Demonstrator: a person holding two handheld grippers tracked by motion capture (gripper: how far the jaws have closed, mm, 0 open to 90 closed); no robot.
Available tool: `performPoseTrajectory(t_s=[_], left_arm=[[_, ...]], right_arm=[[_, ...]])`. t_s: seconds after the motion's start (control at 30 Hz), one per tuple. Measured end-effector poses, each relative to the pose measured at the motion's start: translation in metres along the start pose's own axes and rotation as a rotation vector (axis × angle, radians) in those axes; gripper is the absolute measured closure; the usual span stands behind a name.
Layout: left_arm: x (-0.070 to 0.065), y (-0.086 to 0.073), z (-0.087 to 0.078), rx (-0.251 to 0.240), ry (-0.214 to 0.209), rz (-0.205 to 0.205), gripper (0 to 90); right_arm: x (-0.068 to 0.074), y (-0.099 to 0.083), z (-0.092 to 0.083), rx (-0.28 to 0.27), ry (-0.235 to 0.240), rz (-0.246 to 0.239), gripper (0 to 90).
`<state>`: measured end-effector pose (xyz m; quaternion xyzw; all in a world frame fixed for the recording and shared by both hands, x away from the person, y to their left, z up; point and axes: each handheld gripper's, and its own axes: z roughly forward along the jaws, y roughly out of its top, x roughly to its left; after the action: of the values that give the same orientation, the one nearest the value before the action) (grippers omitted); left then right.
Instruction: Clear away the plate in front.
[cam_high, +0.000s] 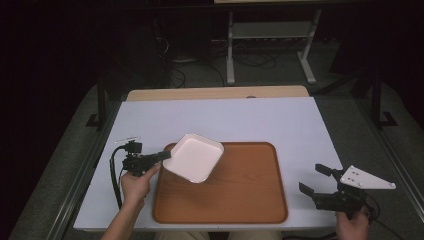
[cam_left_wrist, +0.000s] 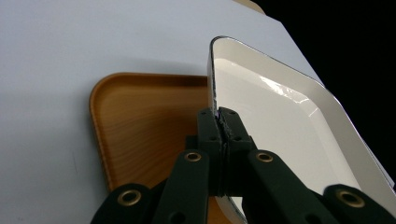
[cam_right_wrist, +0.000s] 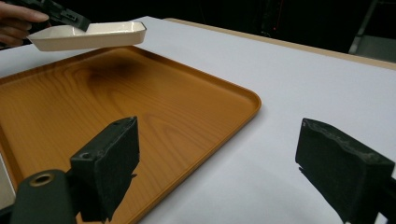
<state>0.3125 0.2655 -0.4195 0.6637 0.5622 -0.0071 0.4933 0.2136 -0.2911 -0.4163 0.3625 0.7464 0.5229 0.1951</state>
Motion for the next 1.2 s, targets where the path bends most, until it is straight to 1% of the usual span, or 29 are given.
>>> performPoseTrajectory(t_s=[0.2, 0.27, 0.43, 0.57, 0.6, 0.77, 0.8, 0.83, 0.87, 0.9, 0.93, 0.97, 1.0, 1.03, 1.07, 1.1, 1.2], left_arm=[[-0.002, -0.007, 0.003, 0.013, 0.008, -0.003, 88.9], [-0.004, -0.011, 0.006, 0.024, 0.02, 0.005, 88.9], [-0.008, -0.016, 0.011, 0.04, 0.023, 0.01, 88.9], [-0.011, -0.019, 0.017, 0.057, 0.039, 0.025, 88.9], [-0.012, -0.02, 0.021, 0.07, 0.055, 0.031, 88.9], [-0.017, -0.022, 0.026, 0.085, 0.078, 0.055, 88.8], [-0.019, -0.023, 0.027, 0.088, 0.088, 0.065, 88.8], [-0.023, -0.025, 0.029, 0.101, 0.118, 0.099, 88.8], [-0.024, -0.026, 0.03, 0.1, 0.12, 0.11, 88.8], [-0.025, -0.027, 0.03, 0.099, 0.129, 0.114, 88.7], [-0.025, -0.027, 0.03, 0.099, 0.129, 0.114, 88.7], [-0.027, -0.028, 0.032, 0.106, 0.154, 0.137, 88.6], [-0.028, -0.029, 0.032, 0.108, 0.164, 0.144, 88.6], [-0.028, -0.029, 0.032, 0.108, 0.164, 0.144, 88.5], [-0.03, -0.032, 0.033, 0.12, 0.185, 0.155, 88.3], [-0.031, -0.033, 0.034, 0.126, 0.191, 0.158, 88.0], [-0.032, -0.036, 0.034, 0.14, 0.207, 0.157, 87.0]], right_arm=[[0.0, 0.0, 0.0, 0.0, 0.0, 0.0, 12.6], [0.0, 0.0, 0.0, 0.001, 0.0, 0.001, 12.6], [0.0, 0.0, 0.0, 0.001, 0.0, 0.0, 12.6], [0.0, 0.0, 0.0, 0.0, 0.0, 0.0, 12.6], [0.0, 0.0, 0.0, 0.001, 0.0, 0.0, 12.6], [0.0, 0.0, 0.0, -0.001, 0.001, 0.0, 12.6], [0.0, 0.0, 0.0, -0.001, 0.001, 0.0, 12.6], [0.0, 0.0, 0.0, 0.0, 0.001, 0.0, 12.7], [0.0, 0.0, 0.0, 0.0, 0.001, 0.0, 12.6], [0.0, 0.0, 0.0, 0.0, 0.001, 0.0, 12.6], [0.0, 0.0, 0.0, 0.0, 0.001, 0.0, 12.6], [0.0, 0.0, 0.0, -0.001, 0.001, -0.001, 12.6], [0.0, 0.0, 0.0, -0.001, 0.001, -0.001, 12.6], [0.0, 0.0, 0.0, -0.002, 0.002, -0.001, 12.6], [0.0, 0.0, 0.0, -0.002, 0.001, -0.002, 12.6], [0.0, 0.0, 0.0, -0.001, 0.002, -0.001, 12.6], [0.0, 0.0, 0.0, -0.001, 0.001, -0.001, 12.6]])
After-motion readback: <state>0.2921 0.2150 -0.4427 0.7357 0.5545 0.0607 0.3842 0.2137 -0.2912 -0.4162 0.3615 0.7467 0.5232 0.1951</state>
